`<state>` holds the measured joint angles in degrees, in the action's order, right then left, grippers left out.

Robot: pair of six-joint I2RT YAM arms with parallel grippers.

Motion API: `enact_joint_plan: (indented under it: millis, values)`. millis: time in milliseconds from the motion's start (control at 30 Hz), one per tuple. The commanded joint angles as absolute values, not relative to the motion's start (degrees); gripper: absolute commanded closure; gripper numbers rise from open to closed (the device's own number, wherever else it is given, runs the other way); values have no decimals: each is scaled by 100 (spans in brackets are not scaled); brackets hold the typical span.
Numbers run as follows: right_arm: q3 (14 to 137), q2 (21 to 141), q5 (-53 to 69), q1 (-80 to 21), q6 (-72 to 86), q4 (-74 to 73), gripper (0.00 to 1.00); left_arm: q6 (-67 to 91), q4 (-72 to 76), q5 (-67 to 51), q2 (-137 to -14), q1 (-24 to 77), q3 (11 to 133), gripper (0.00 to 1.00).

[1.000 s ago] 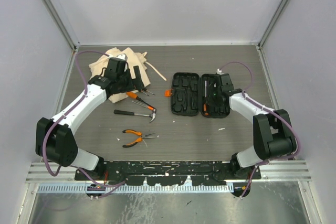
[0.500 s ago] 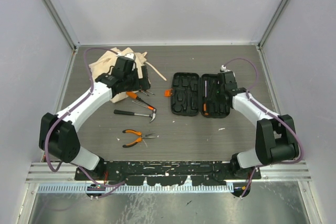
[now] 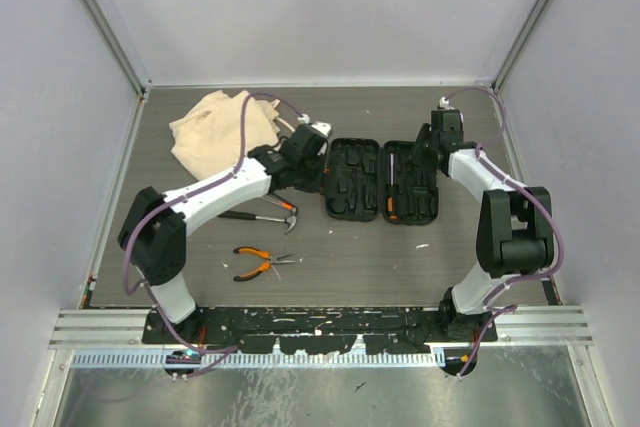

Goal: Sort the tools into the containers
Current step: Adjust the storage box at the center of the board.

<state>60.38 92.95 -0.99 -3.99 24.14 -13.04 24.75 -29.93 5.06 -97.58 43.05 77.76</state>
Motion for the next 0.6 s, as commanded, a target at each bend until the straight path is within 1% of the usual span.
enact_joint_plan:
  millis: [0,200,367,467,567]
  values:
    - [6494,9525,489,-413,2479,-987,66,2454,-2885,607,-10178,4795,8551,9]
    - [6423,9541,438,-324,2728,-936,63,2650,-2845,565,-11068,5114,9246,12]
    - [6195,9332,527,-308,2804,-856,64,2663,-2976,624,-11571,5107,9587,26]
    - [6012,9213,591,-312,2875,-731,65,2541,-3057,624,-11837,5107,9768,29]
    - [5923,9143,651,-308,2887,-702,65,2480,-3266,758,-12030,5086,9942,30]
